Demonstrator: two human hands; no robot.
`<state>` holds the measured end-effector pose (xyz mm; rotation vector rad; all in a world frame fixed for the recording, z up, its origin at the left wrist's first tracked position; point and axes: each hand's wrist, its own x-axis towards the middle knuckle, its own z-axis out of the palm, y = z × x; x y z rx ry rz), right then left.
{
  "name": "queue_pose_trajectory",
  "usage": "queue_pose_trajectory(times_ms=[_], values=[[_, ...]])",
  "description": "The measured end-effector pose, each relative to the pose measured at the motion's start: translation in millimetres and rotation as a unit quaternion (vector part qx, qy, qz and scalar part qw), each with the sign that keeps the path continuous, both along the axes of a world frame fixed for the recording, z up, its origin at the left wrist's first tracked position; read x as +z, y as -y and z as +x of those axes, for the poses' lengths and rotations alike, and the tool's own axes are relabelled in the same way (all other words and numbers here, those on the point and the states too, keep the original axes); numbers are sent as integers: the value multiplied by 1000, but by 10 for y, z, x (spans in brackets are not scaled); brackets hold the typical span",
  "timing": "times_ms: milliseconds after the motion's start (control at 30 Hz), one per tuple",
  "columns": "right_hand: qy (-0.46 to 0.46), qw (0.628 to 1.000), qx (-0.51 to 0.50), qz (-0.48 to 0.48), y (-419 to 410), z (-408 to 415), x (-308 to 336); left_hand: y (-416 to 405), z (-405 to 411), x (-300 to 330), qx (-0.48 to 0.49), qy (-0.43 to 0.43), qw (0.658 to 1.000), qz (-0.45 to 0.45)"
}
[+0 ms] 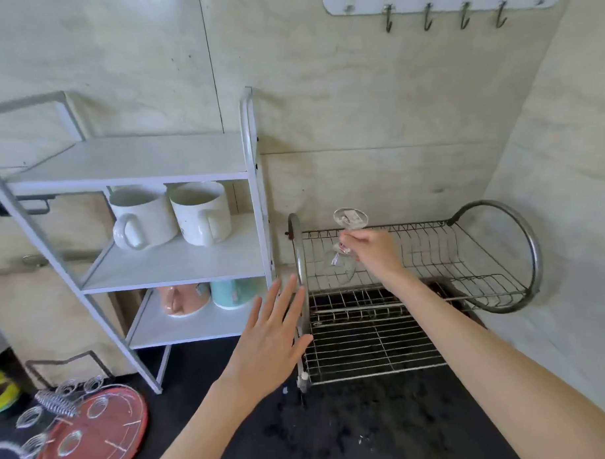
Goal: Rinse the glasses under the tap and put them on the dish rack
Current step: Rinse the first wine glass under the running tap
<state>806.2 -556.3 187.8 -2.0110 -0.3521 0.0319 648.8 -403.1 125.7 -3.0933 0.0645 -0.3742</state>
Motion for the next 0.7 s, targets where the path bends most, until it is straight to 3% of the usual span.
queue_pose_trajectory(times_ms=[267, 700], values=[[-27, 995, 73, -65, -219, 330, -333, 110, 41, -30, 36, -6, 999, 8], [-32, 988, 133, -71, -194, 419, -446, 244, 20, 113, 57, -47, 996, -56]])
